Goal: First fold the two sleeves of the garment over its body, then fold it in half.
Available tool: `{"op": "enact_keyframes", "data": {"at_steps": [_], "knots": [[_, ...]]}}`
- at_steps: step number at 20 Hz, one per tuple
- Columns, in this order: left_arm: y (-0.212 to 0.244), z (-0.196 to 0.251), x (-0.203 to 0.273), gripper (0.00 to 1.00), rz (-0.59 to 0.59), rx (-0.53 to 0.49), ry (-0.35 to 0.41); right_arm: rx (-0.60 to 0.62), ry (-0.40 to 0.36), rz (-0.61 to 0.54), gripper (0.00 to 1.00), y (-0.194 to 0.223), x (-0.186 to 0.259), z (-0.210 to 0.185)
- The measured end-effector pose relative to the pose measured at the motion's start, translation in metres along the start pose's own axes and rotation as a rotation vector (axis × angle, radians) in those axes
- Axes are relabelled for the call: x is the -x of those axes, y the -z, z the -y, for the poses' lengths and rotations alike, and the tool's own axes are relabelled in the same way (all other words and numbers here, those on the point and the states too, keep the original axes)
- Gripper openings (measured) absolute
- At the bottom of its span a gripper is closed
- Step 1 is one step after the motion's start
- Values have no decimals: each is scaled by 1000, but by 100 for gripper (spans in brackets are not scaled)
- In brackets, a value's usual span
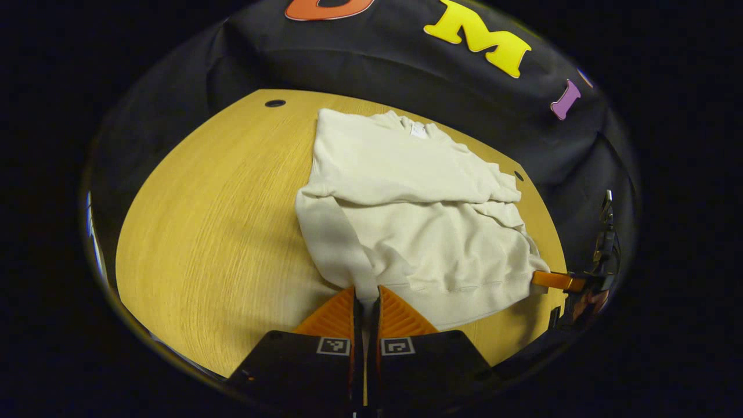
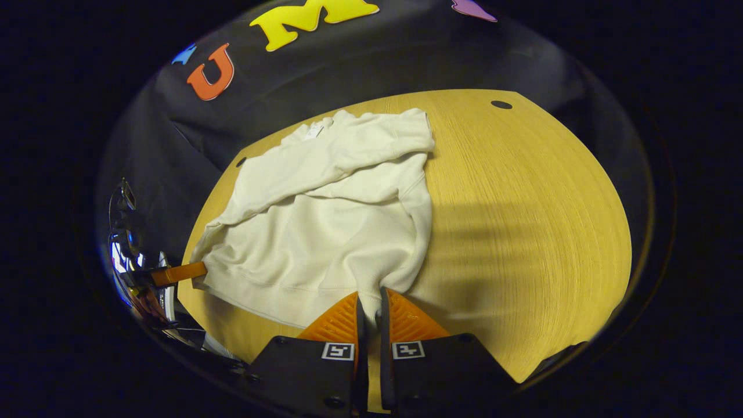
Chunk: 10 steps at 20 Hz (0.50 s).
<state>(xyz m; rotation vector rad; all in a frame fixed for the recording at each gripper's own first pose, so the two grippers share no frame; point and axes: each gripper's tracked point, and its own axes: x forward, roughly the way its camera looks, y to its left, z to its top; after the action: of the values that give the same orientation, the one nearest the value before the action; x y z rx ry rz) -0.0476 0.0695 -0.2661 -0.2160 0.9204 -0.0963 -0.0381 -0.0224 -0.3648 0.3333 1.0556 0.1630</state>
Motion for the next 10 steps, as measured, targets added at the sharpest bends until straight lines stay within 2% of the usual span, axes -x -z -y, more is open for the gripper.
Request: {"op": "enact_keyframes", "data": {"at_steps": [5,10], "knots": [[-69,24,27,5,121,-2,51,43,-42,100,9,-59,28,-23],[-128,24,24,5,228,-34,90,73,-74,210,9,-137,55,-44]]}}
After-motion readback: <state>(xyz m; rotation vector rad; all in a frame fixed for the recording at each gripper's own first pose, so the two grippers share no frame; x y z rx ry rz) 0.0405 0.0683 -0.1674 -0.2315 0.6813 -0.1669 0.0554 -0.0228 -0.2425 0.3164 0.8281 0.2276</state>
